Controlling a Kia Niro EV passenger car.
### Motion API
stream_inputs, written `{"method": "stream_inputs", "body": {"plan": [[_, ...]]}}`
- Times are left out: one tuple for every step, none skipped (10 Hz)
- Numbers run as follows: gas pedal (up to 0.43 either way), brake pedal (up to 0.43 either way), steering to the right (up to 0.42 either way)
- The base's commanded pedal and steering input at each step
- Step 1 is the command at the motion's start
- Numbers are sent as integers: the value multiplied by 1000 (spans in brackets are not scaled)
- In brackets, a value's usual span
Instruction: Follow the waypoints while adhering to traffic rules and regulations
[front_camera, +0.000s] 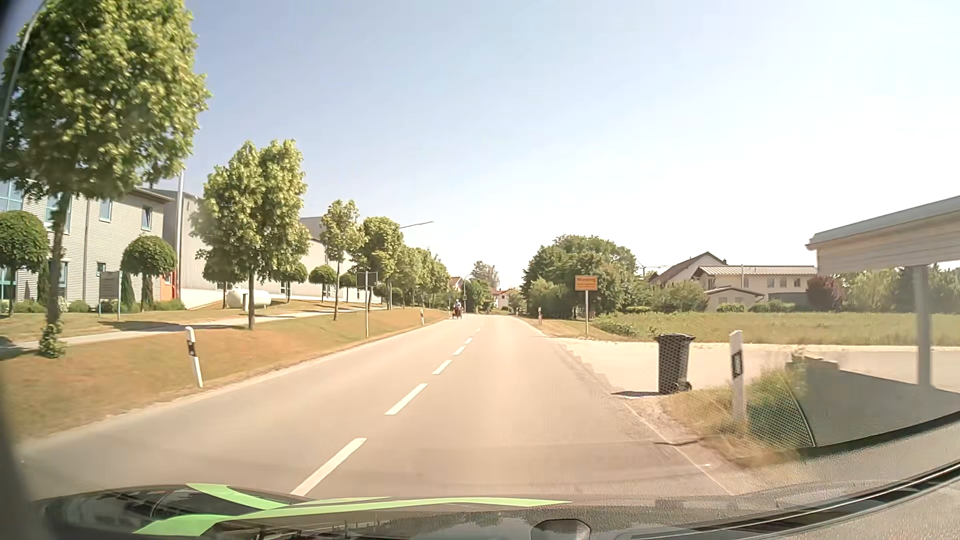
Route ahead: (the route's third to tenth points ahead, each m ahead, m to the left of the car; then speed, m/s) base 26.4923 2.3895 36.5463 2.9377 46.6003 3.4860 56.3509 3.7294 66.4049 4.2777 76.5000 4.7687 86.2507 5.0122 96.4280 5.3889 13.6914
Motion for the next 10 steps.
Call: {"method": "stream_inputs", "body": {"plan": [[177,0,-4],[169,0,-5],[169,0,-6],[157,0,-7],[157,0,-8],[157,0,-8],[157,0,-8],[157,0,-8],[157,0,-6],[157,0,-5]]}}
